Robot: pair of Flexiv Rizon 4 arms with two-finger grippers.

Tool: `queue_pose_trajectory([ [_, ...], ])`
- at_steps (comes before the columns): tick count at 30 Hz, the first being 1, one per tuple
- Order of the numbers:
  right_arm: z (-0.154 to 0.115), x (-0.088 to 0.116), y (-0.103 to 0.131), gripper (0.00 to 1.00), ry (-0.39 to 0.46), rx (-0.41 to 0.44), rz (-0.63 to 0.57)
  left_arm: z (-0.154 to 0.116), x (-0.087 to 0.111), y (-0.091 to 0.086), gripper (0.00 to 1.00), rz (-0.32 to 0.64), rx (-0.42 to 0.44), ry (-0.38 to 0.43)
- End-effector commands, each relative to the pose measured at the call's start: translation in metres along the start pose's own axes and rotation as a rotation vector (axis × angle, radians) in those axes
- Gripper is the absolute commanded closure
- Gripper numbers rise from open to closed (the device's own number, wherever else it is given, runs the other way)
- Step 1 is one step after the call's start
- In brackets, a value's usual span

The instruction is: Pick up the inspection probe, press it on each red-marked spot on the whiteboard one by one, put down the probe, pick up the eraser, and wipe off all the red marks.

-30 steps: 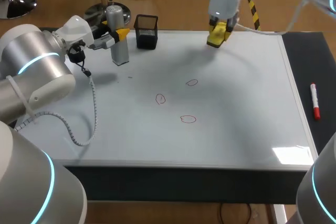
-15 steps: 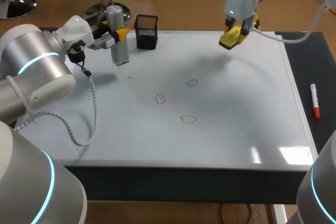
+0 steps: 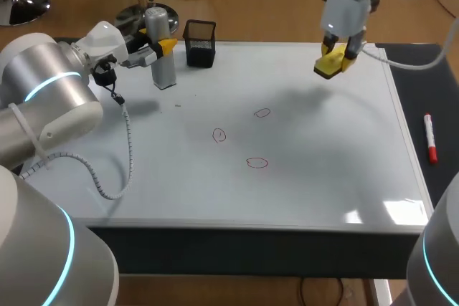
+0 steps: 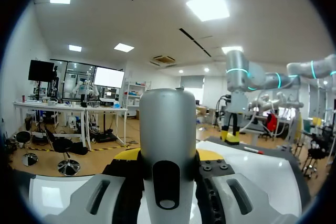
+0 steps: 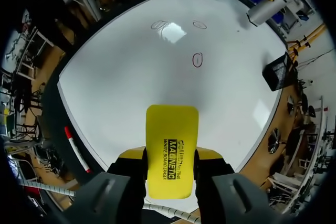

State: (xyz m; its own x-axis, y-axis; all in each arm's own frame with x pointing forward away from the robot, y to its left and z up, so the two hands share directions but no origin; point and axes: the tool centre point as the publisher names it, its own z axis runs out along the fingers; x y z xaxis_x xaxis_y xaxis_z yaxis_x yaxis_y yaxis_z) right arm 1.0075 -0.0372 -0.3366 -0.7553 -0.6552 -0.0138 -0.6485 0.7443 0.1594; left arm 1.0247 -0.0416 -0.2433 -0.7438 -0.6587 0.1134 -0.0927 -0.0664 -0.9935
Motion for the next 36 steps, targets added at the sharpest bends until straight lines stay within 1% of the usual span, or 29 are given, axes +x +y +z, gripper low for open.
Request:
queue_pose_trajectory([
  [1, -0.0052, 0.0106, 0.0002, 1.0, 0.007, 0.014, 0.009, 0.0008, 0.0013, -0.0008, 1.0, 0.001, 0.001, -0.007],
  [6, -0.0058, 0.0161, -0.0039, 1.0, 0.017, 0.024, 0.023, 0.0008, 0.0013, -0.0008, 1.0, 0.001, 0.001, -0.007],
  [15, -0.0053, 0.0184, -0.0056, 1.0, 0.048, 0.049, 0.057, 0.0008, 0.0013, -0.0008, 1.0, 0.001, 0.001, -0.007],
  [36, -0.0053, 0.0184, -0.0056, 1.0, 0.048, 0.049, 0.057, 0.0008, 0.0013, -0.0008, 1.0, 0.001, 0.001, -0.007],
])
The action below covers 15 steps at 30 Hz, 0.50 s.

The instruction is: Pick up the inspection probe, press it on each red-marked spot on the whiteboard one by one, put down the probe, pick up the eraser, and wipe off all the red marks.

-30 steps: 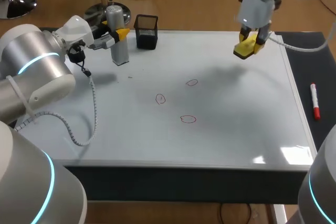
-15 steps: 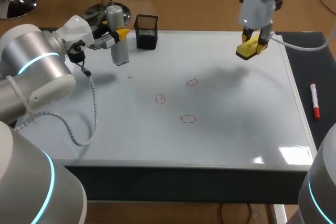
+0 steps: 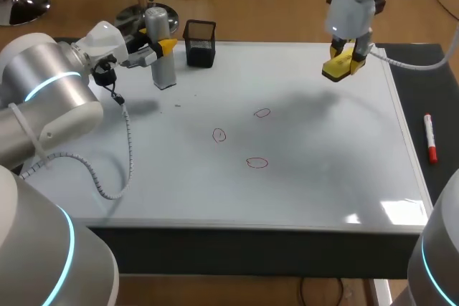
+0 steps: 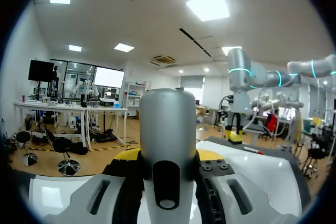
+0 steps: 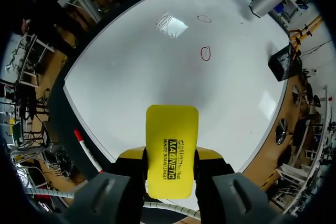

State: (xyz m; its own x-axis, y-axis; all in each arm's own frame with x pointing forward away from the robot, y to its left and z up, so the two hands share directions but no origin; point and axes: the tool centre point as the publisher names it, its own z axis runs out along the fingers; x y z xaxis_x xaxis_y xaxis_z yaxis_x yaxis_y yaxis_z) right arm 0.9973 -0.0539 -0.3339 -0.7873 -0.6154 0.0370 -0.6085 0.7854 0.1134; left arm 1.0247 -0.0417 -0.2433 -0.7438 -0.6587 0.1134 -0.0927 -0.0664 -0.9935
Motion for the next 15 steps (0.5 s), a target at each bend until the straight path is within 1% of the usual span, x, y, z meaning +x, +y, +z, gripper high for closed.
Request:
queue_pose_trajectory([
  [1, -0.001, 0.0, 0.0, 1.0, 0.005, 0.003, -0.001, 0.001, 0.001, -0.001, 1.0, 0.001, 0.001, -0.007],
  [8, -0.001, 0.0, 0.0, 1.0, 0.005, 0.003, -0.001, 0.001, 0.001, -0.003, 1.0, 0.004, 0.002, -0.006],
  [10, -0.001, 0.0, 0.0, 1.0, 0.005, 0.003, -0.001, 0.002, 0.007, -0.004, 1.0, 0.007, 0.004, 0.002],
  [15, -0.001, 0.0, 0.0, 1.0, 0.005, 0.003, -0.001, 0.001, 0.029, -0.004, 1.0, -0.002, 0.036, 0.043],
])
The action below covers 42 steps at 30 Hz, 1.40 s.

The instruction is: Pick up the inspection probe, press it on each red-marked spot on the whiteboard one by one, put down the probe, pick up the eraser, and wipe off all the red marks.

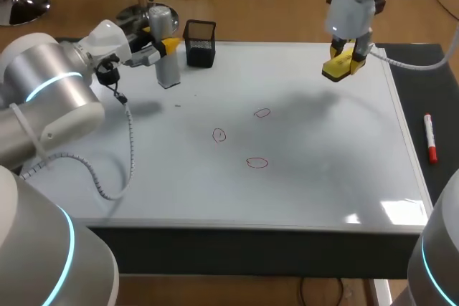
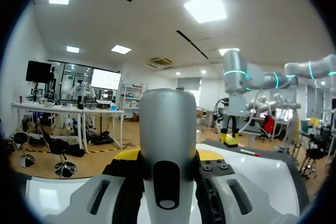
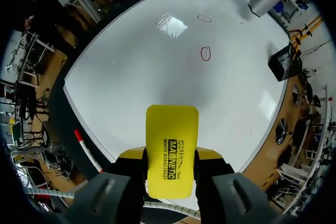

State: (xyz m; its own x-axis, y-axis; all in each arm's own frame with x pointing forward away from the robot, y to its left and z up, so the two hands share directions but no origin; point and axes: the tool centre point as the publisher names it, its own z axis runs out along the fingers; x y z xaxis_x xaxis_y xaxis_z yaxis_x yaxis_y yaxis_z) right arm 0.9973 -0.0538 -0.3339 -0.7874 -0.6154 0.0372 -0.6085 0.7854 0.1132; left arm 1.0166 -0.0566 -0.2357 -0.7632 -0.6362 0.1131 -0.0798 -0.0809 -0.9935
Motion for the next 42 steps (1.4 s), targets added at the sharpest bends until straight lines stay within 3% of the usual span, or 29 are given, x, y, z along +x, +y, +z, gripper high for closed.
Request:
queue_pose_trajectory([
  [1, -0.001, 0.0, 0.0, 1.0, 0.005, 0.003, -0.001, -0.004, 0.017, 0.001, 1.0, -0.003, 0.022, 0.023],
  [13, -0.001, 0.0, 0.0, 1.0, 0.005, 0.003, -0.001, 0.008, 0.079, -0.011, 1.0, 0.028, 0.049, 0.197],
  [23, -0.001, 0.0, 0.0, 1.0, 0.005, 0.003, -0.001, 0.014, 0.123, 0.004, 1.0, 0.003, 0.01, 0.327],
  [42, -0.001, 0.0, 0.0, 1.0, 0.005, 0.003, -0.001, 0.016, 0.154, 0.042, 1.0, -0.051, 0.024, 0.458],
])
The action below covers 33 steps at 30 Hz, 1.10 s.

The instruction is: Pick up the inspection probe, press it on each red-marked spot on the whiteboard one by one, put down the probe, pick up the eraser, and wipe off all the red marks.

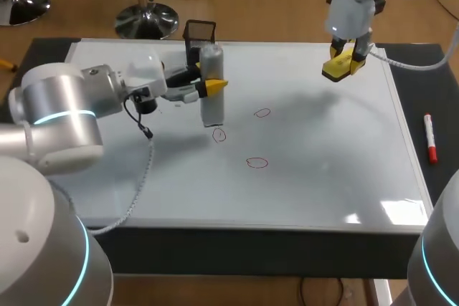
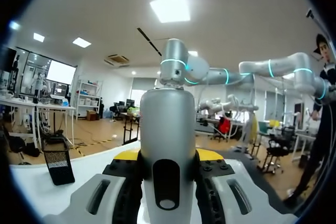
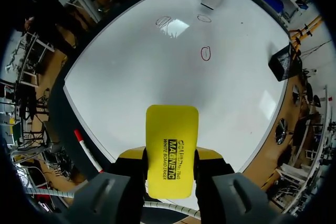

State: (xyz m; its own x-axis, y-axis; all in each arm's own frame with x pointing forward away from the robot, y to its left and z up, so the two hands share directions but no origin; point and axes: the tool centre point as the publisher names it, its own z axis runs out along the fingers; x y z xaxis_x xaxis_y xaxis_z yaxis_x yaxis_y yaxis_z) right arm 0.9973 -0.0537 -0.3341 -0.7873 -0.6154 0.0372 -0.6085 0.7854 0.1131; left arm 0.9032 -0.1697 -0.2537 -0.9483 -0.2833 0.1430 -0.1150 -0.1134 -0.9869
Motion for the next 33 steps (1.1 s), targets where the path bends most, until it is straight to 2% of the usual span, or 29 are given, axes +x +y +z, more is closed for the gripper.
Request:
queue_pose_trajectory([
  [1, -0.002, 0.0, 0.0, 1.0, 0.005, 0.003, -0.001, 0.002, -0.003, 0.007, 1.0, -0.003, 0.013, 0.06],
  [8, -0.002, 0.0, 0.0, 1.0, 0.005, 0.003, -0.001, 0.003, -0.002, 0.012, 1.0, -0.008, 0.058, 0.091],
  [25, -0.002, 0.0, 0.0, 1.0, 0.005, 0.003, -0.001, 0.007, 0.005, 0.035, 1.0, 0.005, 0.078, 0.123],
  [33, -0.002, 0.0, 0.0, 1.0, 0.005, 0.003, -0.001, 0.008, 0.006, 0.037, 1.0, 0.036, 0.072, 0.143],
])
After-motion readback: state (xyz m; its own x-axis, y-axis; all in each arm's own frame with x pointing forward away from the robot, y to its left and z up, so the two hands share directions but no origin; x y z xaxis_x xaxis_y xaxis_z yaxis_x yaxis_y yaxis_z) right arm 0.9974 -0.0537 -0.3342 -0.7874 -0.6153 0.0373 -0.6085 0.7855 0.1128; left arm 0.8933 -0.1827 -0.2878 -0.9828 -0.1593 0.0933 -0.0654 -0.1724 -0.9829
